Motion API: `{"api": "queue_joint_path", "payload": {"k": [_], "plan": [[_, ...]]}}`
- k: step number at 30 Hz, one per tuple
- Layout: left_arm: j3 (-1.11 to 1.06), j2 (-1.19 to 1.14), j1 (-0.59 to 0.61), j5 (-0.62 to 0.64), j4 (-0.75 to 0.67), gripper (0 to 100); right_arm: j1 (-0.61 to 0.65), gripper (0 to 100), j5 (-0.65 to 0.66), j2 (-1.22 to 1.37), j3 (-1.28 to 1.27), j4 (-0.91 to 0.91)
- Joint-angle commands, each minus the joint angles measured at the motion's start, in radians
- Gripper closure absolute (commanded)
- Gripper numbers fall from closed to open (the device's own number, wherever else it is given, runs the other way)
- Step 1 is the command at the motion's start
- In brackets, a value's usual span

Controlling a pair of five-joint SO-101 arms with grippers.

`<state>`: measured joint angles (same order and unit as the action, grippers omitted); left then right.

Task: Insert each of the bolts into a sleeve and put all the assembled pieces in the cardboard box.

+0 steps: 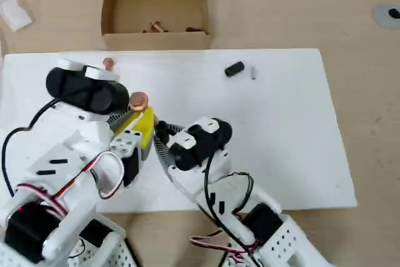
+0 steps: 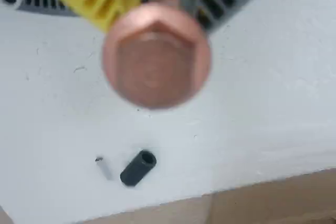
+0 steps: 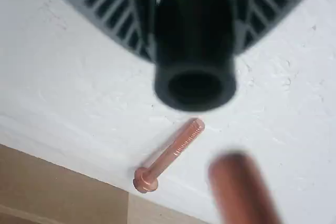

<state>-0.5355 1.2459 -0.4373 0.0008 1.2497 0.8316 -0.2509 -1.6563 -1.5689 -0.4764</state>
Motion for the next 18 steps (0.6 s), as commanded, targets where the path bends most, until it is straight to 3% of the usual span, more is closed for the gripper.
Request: {"api": "queue_joint_path", "payload": {"k": [1, 18], "plan": [[0.077, -0.005, -0.020, -0.003, 0.002, 100, 0.007, 98.9, -0.002, -0.013, 0.031, 0.008], [0.135, -0.171, -0.020, 0.025, 0.023, 100, 0.007, 98.9, -0.002, -0.013, 0.030, 0.008]]}}
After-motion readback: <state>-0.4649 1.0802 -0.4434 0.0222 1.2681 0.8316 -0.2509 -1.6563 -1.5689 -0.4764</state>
